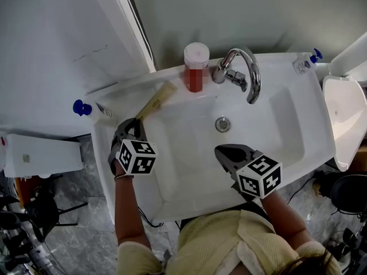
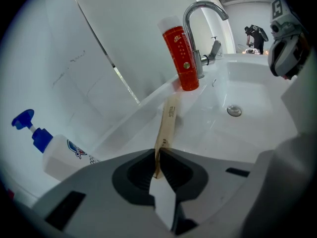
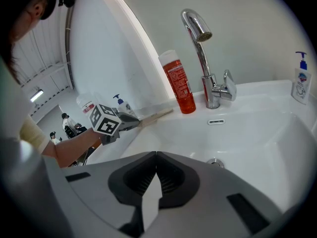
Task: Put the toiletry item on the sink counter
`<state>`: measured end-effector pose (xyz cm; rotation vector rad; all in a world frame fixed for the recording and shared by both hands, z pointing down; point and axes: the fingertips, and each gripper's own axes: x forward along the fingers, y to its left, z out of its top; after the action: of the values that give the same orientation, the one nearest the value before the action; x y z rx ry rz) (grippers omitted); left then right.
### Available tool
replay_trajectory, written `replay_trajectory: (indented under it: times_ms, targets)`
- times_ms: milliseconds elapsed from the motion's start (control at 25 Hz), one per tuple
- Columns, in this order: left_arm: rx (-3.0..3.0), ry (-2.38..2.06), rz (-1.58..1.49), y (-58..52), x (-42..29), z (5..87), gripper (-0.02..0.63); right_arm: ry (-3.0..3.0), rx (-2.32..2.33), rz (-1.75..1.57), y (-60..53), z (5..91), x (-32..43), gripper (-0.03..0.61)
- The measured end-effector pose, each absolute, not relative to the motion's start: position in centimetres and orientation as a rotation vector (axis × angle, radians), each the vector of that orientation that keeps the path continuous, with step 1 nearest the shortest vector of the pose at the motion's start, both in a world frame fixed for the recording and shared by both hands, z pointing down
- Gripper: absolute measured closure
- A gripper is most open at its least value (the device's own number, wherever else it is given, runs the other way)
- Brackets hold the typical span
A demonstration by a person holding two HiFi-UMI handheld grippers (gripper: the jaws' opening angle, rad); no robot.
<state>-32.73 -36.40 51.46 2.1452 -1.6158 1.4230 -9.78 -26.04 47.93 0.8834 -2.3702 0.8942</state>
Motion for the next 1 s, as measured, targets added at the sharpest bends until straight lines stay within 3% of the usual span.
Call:
replay_trajectory:
  times_ms: [160,320,1000]
  targets:
    - [2.150,-1.640,1.415,-36.4,-32.7,51.3,0.555,-2.368,0.887,0.896,-25.8,48.0,-9.5,0.554]
    - [2.153,-1.640,1.392,-36.3,-32.6,51.5,0.491,-2.375,0.888,0.896,-25.7,47.8,-9.4,0.554]
    - [2.146,-1.712,1.350,-35.4,-31.8,49.7,0.492,-2.398,0.915,0.905,-24.5,47.0,-7.6,0.554]
